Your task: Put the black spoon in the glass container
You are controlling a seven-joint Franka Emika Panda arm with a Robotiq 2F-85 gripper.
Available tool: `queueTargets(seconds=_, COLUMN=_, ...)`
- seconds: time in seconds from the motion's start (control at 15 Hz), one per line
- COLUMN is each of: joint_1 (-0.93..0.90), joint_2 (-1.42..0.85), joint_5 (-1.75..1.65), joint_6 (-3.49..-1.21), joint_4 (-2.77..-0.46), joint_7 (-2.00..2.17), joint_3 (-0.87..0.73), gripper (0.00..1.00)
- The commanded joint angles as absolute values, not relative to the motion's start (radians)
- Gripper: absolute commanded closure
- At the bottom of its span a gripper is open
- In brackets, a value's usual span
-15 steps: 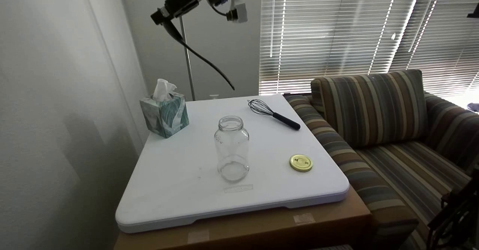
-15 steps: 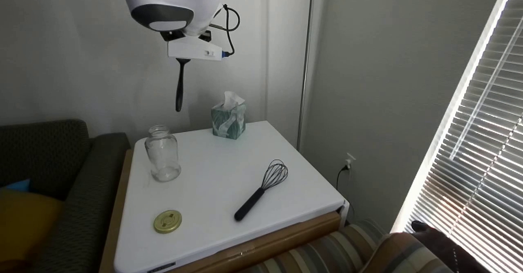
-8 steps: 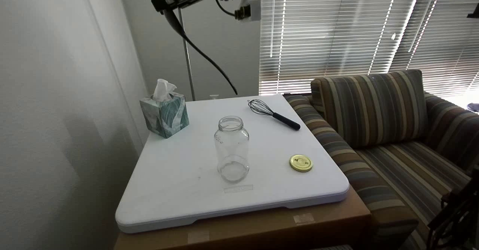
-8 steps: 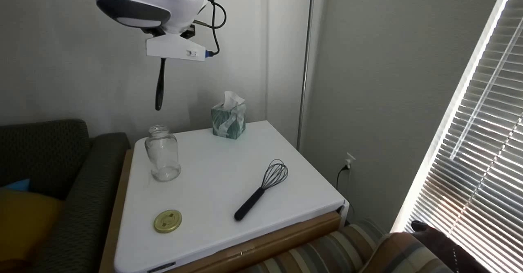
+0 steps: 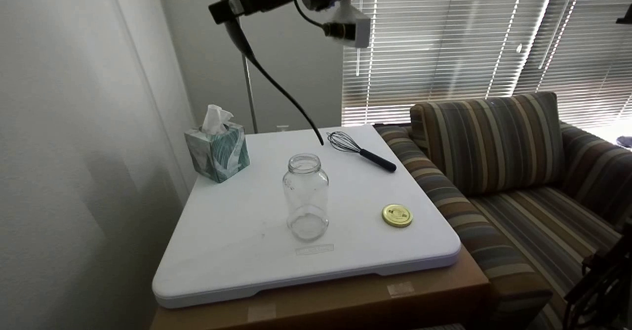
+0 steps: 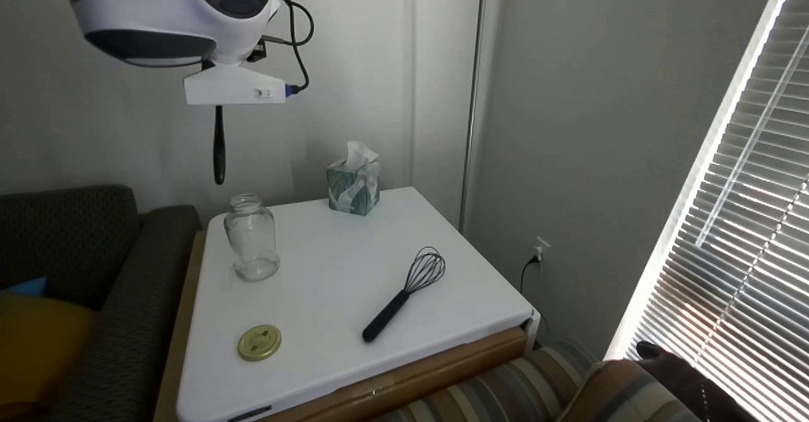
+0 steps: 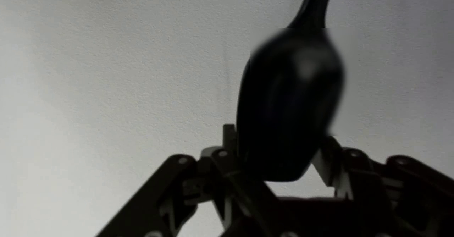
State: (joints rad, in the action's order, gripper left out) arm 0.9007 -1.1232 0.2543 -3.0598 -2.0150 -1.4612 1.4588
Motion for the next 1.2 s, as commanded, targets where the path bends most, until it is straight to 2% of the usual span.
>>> queueTargets(seconds=0.0, joint_1=0.989, joint_2=-1.283, joint_5=0.063, joint_6=-3.143, joint_4=-2.143, joint_7=-1.456, joint_3=1.509, gripper=0.72)
queueTargets(seconds=0.53, joint_1=1.063, joint_2=-1.540, joint_5=-0.318, joint_6=-3.124, joint_4=-2.204, joint_7=-1.417, joint_3=1.494, gripper=0.72)
queueTargets(seconds=0.6, joint_1=1.065, joint_2=-1.486, joint_5=-0.182, joint_6=-3.139, joint_4=-2.225, joint_7=-1.501, joint_3=1.523, gripper=0.72)
queueTargets(seconds=1.13, joint_1=1.045, joint_2=-1.470, joint_5=0.124, joint_6=-3.080, joint_4=-2.157, joint_7=-1.770, joint_3=1.578, gripper=0.72)
